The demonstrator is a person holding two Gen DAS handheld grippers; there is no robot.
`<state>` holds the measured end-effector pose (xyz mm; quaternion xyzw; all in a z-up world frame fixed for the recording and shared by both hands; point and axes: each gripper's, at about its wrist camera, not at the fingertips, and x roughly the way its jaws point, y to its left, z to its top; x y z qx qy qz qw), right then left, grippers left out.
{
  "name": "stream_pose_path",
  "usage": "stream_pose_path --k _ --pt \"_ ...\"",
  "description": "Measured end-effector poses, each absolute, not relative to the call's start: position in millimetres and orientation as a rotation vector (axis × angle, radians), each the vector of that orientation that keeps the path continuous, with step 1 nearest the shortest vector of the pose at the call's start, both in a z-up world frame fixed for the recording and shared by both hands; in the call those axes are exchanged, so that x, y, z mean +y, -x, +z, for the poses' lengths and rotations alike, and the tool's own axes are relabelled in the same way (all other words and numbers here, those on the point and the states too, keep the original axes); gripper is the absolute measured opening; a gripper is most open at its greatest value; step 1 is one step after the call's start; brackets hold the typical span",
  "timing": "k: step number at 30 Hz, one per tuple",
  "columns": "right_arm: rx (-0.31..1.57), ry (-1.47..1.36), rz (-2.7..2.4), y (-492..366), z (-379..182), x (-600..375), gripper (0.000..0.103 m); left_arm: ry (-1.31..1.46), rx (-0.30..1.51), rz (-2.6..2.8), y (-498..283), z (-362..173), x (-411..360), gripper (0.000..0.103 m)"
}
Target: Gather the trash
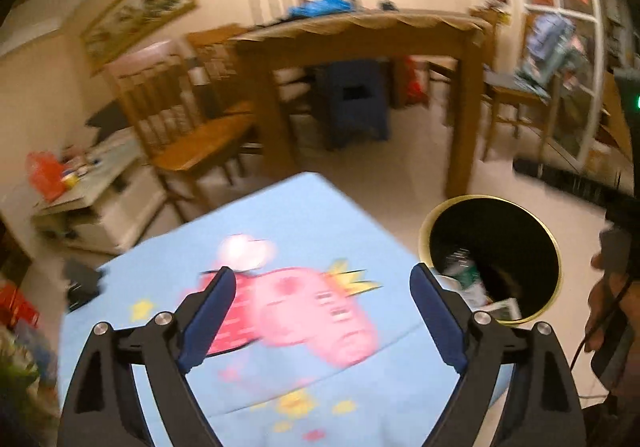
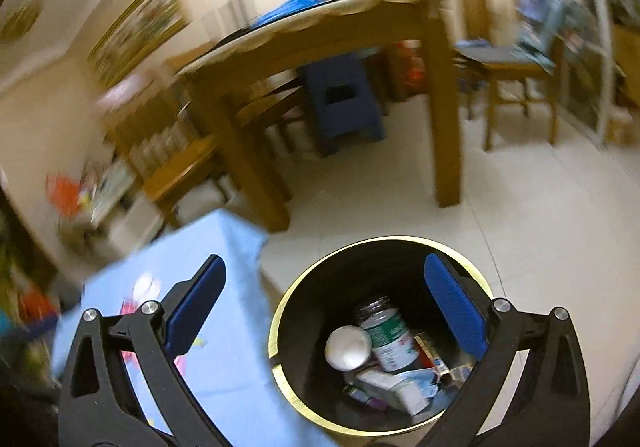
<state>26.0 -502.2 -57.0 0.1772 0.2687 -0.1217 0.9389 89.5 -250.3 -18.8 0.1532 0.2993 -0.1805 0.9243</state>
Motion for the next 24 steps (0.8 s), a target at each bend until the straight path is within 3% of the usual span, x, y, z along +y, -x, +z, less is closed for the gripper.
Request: stream_pose_path --k 3,11,24 --pt "0.583 -0.264 -0.173 -37 -59 -443 0.098 -0.287 0.597 -0.281 -84 -9 -207 0.096" --pt "0.668 -0.246 -0.035 -30 -74 -314 0.098 -0.238 0.603 -0.069 -70 -4 -104 0.096" --pt "0.555 -0.107 0.073 4 14 -234 0.098 -0.119 0.545 -0.039 -29 25 -39 0.096"
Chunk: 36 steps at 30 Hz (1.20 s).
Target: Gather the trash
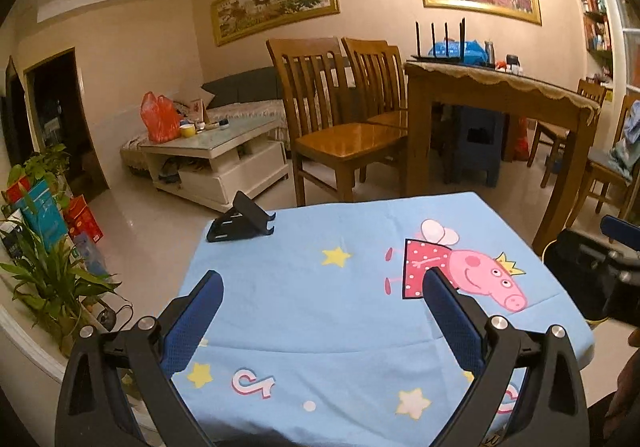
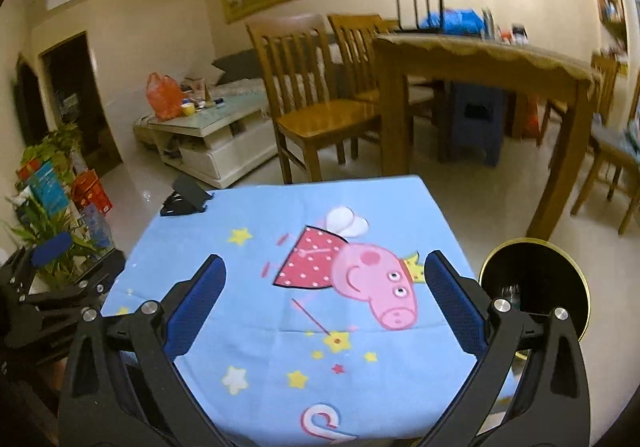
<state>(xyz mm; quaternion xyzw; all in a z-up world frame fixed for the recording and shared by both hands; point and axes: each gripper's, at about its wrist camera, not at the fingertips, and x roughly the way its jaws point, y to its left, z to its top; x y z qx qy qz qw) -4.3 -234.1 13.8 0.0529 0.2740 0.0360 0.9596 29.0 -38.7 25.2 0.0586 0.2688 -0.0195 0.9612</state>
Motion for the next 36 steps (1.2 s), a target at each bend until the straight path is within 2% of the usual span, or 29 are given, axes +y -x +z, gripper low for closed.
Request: stream_pose_path --k 6,36 --pt "0.620 -0.121 0.067 5 -2 -236 0.098 -0.101 0.557 -0.050 -29 23 -34 0.096" --pt "0.630 -0.139 0.108 12 1 -232 0.098 -0.043 0.560 -0.024 -31 22 -11 0.096"
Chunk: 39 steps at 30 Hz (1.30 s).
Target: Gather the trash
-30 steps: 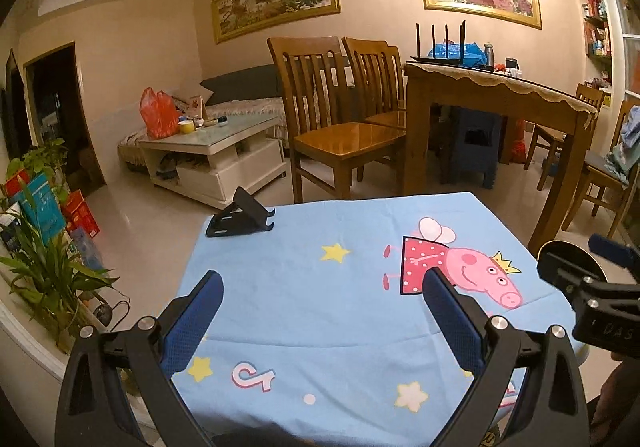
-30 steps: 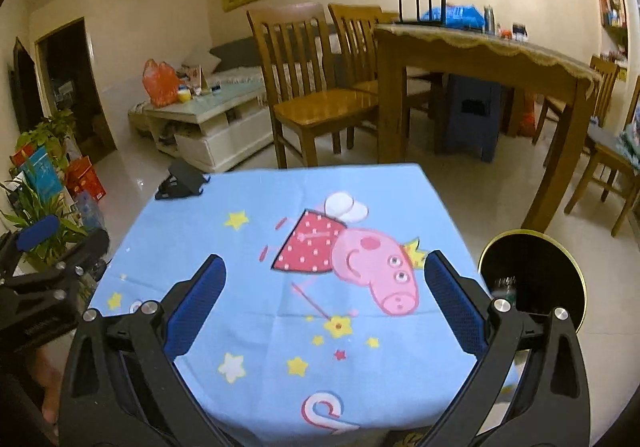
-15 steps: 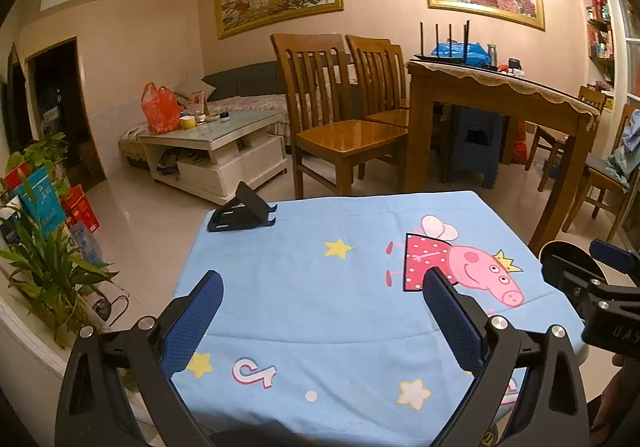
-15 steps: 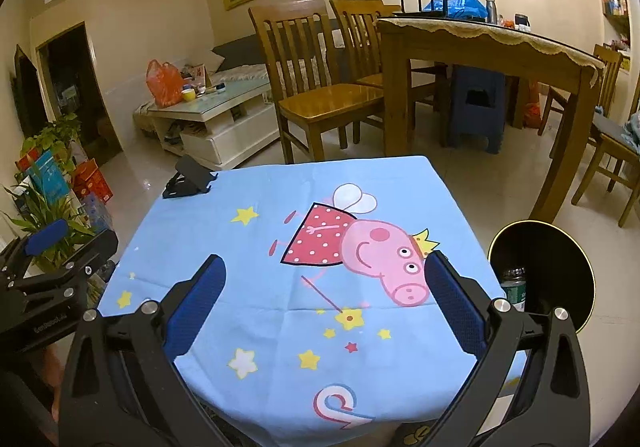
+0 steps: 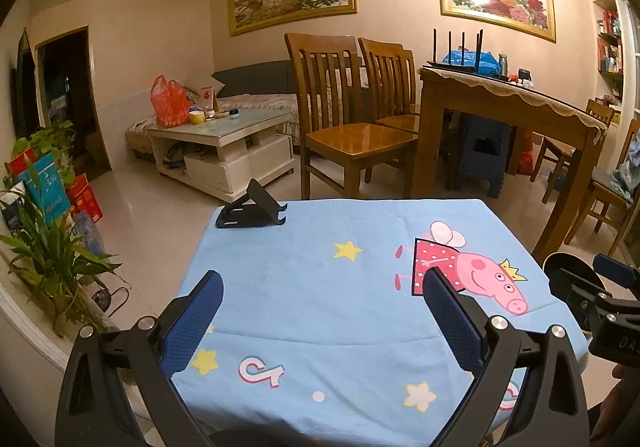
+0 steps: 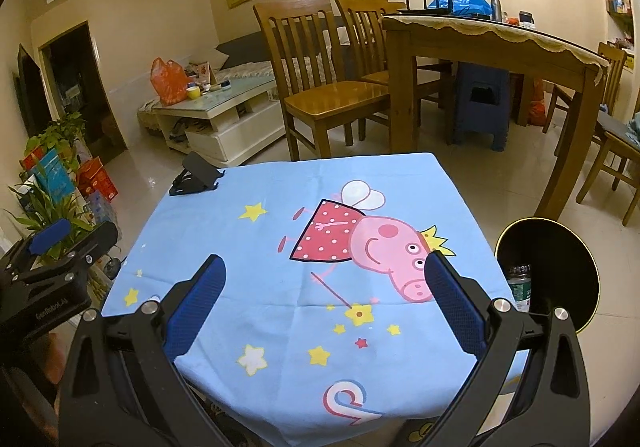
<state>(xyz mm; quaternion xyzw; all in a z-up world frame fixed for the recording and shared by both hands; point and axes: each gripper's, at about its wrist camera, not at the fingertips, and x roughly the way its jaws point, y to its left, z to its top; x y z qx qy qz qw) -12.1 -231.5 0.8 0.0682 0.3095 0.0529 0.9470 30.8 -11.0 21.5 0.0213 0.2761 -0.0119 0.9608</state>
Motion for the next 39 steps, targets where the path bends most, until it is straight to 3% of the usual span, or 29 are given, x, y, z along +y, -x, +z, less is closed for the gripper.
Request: stream_pose_path --k 39 --pt "0.644 -0.131 0.122 13 -1 -220 0.098 -0.048 0.570 -0.035 -28 15 -5 0.096"
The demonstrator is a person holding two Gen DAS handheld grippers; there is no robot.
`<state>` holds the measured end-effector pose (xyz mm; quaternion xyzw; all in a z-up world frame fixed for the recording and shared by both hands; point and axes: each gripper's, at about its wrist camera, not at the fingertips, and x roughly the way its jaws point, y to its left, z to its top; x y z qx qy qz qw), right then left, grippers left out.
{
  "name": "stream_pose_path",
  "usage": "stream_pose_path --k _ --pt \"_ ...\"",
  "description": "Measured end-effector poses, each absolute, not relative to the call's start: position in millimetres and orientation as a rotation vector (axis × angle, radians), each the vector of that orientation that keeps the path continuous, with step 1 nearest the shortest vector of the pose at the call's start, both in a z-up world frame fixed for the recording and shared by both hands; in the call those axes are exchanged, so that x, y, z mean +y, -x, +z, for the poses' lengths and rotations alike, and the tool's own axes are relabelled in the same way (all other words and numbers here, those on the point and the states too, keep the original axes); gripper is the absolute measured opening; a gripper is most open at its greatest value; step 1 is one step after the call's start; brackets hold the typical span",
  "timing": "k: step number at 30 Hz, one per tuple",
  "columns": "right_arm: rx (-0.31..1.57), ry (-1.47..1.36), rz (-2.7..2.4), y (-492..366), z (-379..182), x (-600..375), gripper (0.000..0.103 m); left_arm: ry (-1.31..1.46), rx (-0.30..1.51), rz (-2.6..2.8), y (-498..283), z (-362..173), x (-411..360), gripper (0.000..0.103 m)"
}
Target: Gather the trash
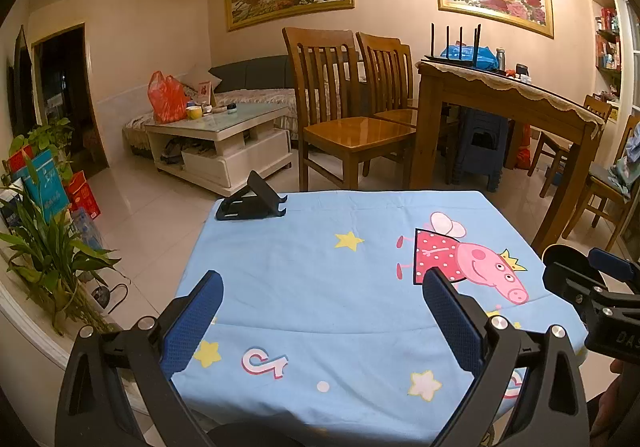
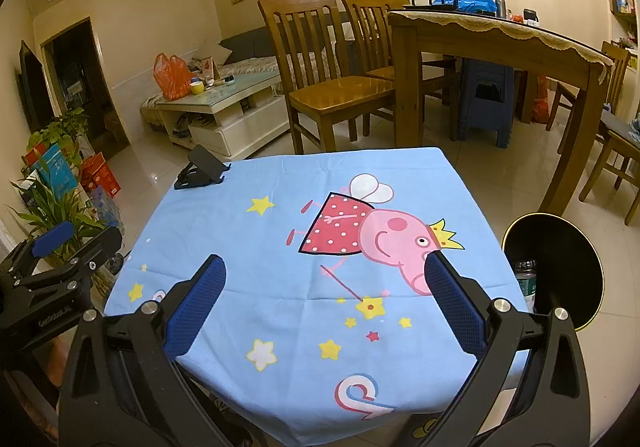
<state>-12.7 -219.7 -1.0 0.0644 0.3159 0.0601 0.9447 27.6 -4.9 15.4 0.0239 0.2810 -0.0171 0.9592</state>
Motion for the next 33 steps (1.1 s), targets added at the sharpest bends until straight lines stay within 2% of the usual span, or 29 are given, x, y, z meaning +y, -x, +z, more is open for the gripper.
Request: stream_pose_path --k 33 --pt "0.662 -0.116 0.131 8 -3 -217 0.098 -0.046 0.618 -0.047 -34 8 8 0.096"
